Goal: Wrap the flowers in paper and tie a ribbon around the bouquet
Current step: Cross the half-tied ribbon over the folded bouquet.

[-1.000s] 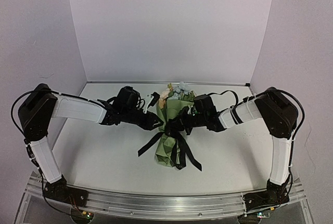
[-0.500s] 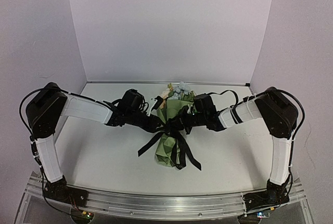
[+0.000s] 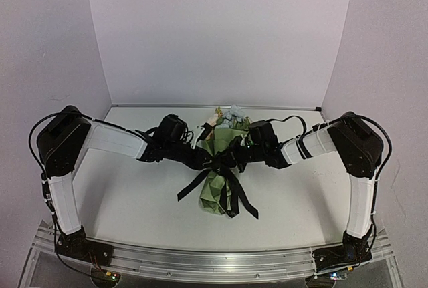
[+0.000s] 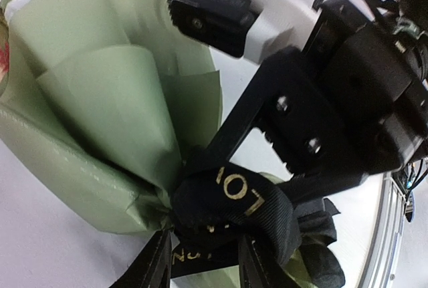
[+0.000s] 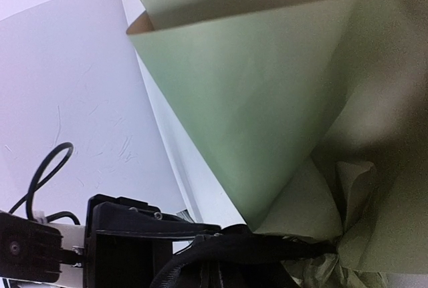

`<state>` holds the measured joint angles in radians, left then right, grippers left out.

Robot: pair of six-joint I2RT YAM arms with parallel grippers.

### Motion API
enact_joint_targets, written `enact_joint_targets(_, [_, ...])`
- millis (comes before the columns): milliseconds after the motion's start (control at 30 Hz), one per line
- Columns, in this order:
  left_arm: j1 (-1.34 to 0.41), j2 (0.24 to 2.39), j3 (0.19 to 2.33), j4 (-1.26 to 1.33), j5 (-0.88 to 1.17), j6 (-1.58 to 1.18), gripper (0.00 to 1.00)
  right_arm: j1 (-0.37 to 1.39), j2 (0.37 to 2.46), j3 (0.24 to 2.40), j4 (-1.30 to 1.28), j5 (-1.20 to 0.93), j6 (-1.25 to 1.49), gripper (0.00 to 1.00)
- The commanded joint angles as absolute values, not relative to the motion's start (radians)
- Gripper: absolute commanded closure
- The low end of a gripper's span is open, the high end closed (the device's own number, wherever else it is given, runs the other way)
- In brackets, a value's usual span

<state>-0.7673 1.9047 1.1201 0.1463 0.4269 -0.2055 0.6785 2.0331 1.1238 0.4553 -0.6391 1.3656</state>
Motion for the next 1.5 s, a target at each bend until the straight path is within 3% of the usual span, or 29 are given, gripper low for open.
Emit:
enact_joint_targets(0, [-0.768,1.932,1.19,0.199,0.456,-0.181,0.66,0.676,2.018,1.155,0.484,-0.653,1.37,1.0])
enact_joint_targets(167, [-0.769,1.945,1.198,0.204,0.471,-0.182,0.72,0.675,2.016,1.148,0.484,-0.656,1.37,1.0])
enact_joint_targets(500, [-0.769,1.946,1.181,0.216,0.447,-0.193,0.99,0.675,2.017,1.15,0.484,-0.662,1.374,1.0])
enact_joint_targets(967, [-0.77,1.892,1.112,0.25,0.382,-0.228,1.0,0.676,1.964,1.087,0.474,-0.655,1.346,0.92])
enact_joint_targets(1000, [-0.77,1.889,1.109,0.251,0.379,-0.231,1.0,0.675,1.959,1.08,0.47,-0.653,1.341,0.9])
enact_joint_targets(1100, [-0.77,1.88,1.098,0.258,0.375,-0.236,1.0,0.676,1.943,1.066,0.455,-0.654,1.327,0.68])
enact_joint_targets(1300, [-0.77,1.868,1.091,0.258,0.371,-0.236,1.0,0.675,1.894,1.024,0.371,-0.63,1.265,0.67])
enact_joint_targets(1467, [-0.77,1.864,1.097,0.247,0.37,-0.236,1.0,0.675,1.825,0.988,0.267,-0.614,1.178,0.58])
